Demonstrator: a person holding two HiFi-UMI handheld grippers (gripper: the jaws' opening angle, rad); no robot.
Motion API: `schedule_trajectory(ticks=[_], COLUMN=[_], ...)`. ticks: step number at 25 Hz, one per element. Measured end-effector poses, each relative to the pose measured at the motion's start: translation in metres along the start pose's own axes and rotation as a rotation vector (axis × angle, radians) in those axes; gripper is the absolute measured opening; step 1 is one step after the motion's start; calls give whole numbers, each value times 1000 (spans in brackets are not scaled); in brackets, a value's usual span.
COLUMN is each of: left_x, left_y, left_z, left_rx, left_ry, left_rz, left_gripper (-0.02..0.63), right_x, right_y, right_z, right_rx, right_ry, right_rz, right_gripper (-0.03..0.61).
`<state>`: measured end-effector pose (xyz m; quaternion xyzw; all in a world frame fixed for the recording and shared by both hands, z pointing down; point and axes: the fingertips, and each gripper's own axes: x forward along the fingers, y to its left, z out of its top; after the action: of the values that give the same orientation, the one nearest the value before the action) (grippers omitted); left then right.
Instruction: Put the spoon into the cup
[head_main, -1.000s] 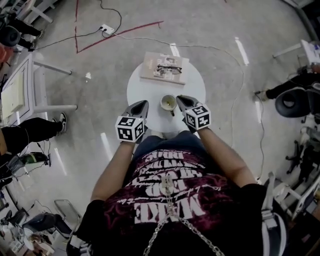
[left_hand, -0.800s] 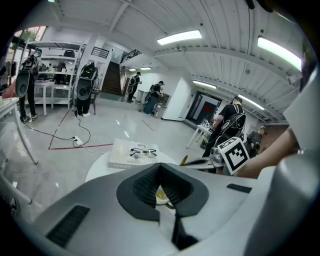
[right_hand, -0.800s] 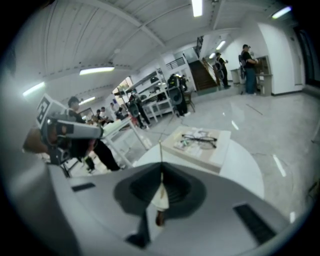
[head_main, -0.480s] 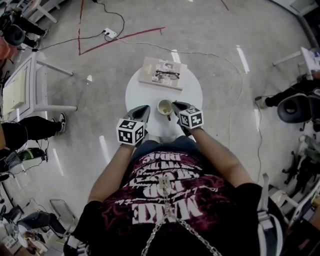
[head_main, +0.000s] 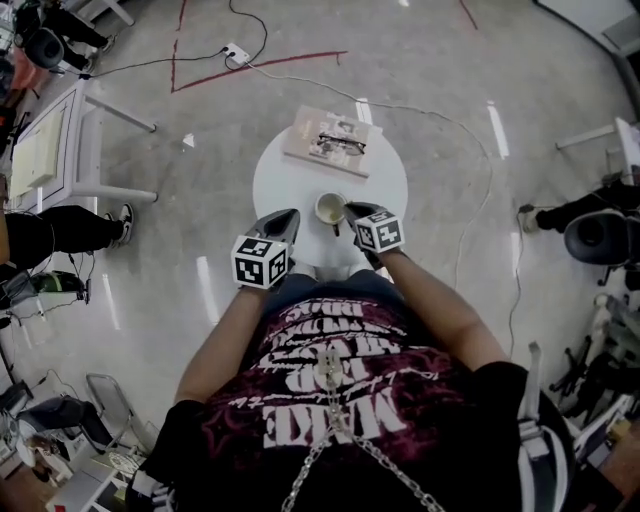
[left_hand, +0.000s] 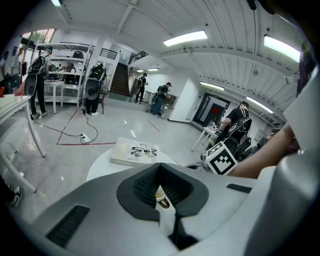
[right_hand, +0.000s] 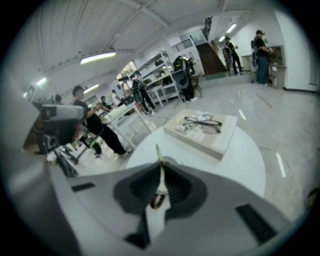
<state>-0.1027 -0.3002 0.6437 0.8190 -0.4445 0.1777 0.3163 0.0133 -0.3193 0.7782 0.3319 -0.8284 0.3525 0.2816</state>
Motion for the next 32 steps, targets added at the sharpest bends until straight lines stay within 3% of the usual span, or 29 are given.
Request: schedule_trajectory(ticks=[7,10,18,27,30,32], left_x=[-4,-7,-16,-13,-19,-33], left_y=[-17,-20,-25,-31,-31,-35], left_z=[3,-5,-12,5,27,56], left_rx=[-15,-24,-40,-39,-9,53], left_ry=[-13,-9,-14,-50,-85,-143], left_rz=[17,27,50,36,41,56], left_gripper=[28,29,29,28,28,29], right_x=[-12,-17,-38,-80,-114,-149], right_y=[-8,-9,-8,-23,-13,10], right_z=[-7,-6,4,27,58,88], right_rx=[0,-2,-18,-11,-19,-59], right_ry=[34,22,-44,-171,-277,-376], right_rz=[13,32,16,-40,-37,-2], right_gripper=[40,118,176,218,218,218])
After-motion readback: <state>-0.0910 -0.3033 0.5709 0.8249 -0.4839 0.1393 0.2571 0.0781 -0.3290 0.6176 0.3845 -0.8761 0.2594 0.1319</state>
